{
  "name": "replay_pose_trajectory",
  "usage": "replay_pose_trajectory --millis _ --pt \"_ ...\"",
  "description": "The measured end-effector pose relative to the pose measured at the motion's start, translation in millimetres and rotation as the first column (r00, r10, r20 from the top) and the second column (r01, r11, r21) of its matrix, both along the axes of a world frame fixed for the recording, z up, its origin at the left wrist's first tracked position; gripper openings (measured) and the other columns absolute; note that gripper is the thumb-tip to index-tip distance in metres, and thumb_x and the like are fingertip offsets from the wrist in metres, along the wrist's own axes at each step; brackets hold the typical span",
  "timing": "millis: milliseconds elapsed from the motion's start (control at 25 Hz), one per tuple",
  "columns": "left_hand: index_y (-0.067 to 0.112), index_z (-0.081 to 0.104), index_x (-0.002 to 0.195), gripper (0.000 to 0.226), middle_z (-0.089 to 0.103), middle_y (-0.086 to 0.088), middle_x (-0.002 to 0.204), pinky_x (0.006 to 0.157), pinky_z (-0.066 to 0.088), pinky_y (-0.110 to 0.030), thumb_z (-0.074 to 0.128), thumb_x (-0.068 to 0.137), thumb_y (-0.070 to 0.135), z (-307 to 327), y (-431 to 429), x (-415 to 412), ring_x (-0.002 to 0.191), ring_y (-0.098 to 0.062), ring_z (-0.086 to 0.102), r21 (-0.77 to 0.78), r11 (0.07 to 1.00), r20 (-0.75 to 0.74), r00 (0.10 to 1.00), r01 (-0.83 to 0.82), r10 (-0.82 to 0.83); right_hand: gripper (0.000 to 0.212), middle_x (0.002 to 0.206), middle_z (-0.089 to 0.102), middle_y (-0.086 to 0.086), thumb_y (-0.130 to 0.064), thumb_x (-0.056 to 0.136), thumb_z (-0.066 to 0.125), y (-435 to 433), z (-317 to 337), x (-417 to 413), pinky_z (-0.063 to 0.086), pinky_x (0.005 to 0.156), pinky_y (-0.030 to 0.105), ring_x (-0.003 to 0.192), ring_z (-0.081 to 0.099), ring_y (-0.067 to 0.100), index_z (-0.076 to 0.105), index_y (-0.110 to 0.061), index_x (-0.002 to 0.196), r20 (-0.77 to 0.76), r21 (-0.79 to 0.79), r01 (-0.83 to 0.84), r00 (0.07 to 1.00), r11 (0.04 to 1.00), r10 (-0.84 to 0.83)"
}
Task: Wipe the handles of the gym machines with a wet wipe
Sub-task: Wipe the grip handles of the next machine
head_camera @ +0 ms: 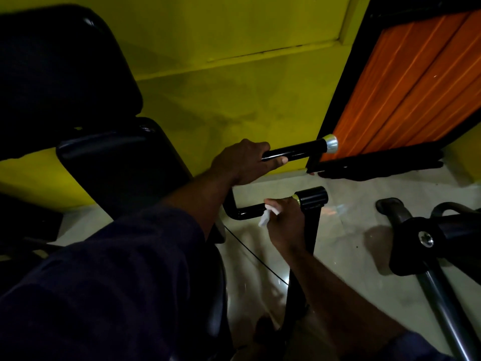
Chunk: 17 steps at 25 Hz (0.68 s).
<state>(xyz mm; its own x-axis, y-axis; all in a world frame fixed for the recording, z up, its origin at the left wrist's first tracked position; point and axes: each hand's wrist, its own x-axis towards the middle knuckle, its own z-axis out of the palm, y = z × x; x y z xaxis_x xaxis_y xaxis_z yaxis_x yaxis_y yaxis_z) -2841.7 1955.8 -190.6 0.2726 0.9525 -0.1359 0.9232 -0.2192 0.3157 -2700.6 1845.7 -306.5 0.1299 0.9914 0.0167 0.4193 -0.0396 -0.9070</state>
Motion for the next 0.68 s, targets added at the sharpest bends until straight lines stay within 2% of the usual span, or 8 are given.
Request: replay_pose_trajectory --millis 80,160,240,280,400,560,600,680 --pt "0.029 0.049 0.090 0.053 0.053 0.001 0.078 0.056 0.038 -0.031 0.039 0.094 0.080 0.6 -0.9 0.6 0.070 -0.021 0.057 0.002 1.000 -0.016 1.000 -0.004 0.004 0.019 0.094 0.068 -0.017 -0.014 0.087 0.075 5.9 30.0 22.8 0.055 0.086 0.025 0.090 0.067 -0.002 0.074 -0.019 0.105 -0.131 0.004 0.121 0.984 0.993 -0.119" --pt "0.028 0.049 0.087 0.054 0.054 -0.002 0.079 0.058 0.041 -0.032 0.038 0.095 0.080 -0.3 -0.7 1.8 0.072 -0.025 0.059 0.006 1.000 -0.026 1.000 -0.010 0.010 0.012 0.097 0.069 -0.008 -0.018 0.088 0.074 22.4 66.4 58.8 0.054 0.085 0.033 0.093 0.067 0.013 0.072 -0.018 0.101 -0.060 0.272 0.257 0.966 0.927 -0.250" --pt "0.027 0.049 0.086 0.054 0.054 -0.002 0.078 0.056 0.037 -0.031 0.036 0.095 0.079 -0.8 0.0 0.4 0.071 -0.025 0.059 0.006 1.000 -0.033 0.999 -0.001 0.002 0.021 0.111 0.065 0.001 -0.002 0.084 0.071 48.3 96.3 86.0 0.052 0.091 0.036 0.105 0.064 0.025 0.072 -0.010 0.104 0.160 0.551 0.079 0.967 0.831 -0.198" --pt "0.027 0.049 0.086 0.054 0.055 -0.002 0.077 0.055 0.035 -0.030 0.036 0.095 0.079 -1.2 1.2 0.7 0.070 -0.024 0.059 0.009 1.000 -0.034 0.999 0.006 -0.005 0.027 0.118 0.064 0.005 0.001 0.083 0.068 65.5 101.4 94.8 0.050 0.096 0.039 0.113 0.062 0.027 0.072 -0.010 0.108 0.312 0.574 -0.066 0.939 0.816 -0.144" --pt "0.027 0.050 0.085 0.056 0.057 -0.003 0.073 0.053 0.035 -0.030 0.035 0.095 0.079 -3.2 2.0 0.8 0.065 -0.023 0.059 0.026 1.000 -0.044 0.999 0.007 -0.006 0.023 0.116 0.065 0.002 -0.007 0.089 0.060 103.1 90.6 102.2 0.048 0.097 0.044 0.112 0.062 0.027 0.070 -0.018 0.107 0.500 0.412 -0.277 0.865 0.868 0.038" --pt "0.028 0.051 0.085 0.058 0.058 -0.003 0.072 0.055 0.040 -0.030 0.032 0.094 0.082 -2.6 -0.1 4.3 0.064 -0.022 0.059 0.048 0.999 -0.079 0.997 -0.017 0.021 0.020 0.100 0.071 0.005 -0.015 0.098 0.054 131.8 83.0 97.1 0.050 0.086 0.031 0.095 0.064 0.021 0.074 -0.012 0.100 0.364 0.318 -0.193 0.929 0.928 0.069" --pt "0.028 0.051 0.085 0.060 0.058 -0.003 0.072 0.056 0.042 -0.031 0.031 0.093 0.083 -1.9 -1.2 5.5 0.065 -0.023 0.059 0.052 0.998 -0.099 0.995 -0.021 0.026 0.020 0.095 0.071 0.004 -0.016 0.097 0.056 139.5 87.1 100.6 0.049 0.080 0.027 0.090 0.064 0.018 0.075 -0.012 0.096 0.239 0.217 -0.155 0.966 0.964 0.102" --pt "0.028 0.050 0.088 0.061 0.058 -0.003 0.074 0.058 0.045 -0.032 0.027 0.093 0.085 -1.3 -3.7 6.1 0.068 -0.024 0.059 0.067 0.998 -0.144 0.989 -0.020 0.029 0.016 0.086 0.068 0.004 -0.018 0.095 0.056 152.1 94.9 105.7 0.047 0.066 0.027 0.078 0.061 0.017 0.072 -0.015 0.095 -0.298 -0.109 -0.056 0.954 0.992 0.021"
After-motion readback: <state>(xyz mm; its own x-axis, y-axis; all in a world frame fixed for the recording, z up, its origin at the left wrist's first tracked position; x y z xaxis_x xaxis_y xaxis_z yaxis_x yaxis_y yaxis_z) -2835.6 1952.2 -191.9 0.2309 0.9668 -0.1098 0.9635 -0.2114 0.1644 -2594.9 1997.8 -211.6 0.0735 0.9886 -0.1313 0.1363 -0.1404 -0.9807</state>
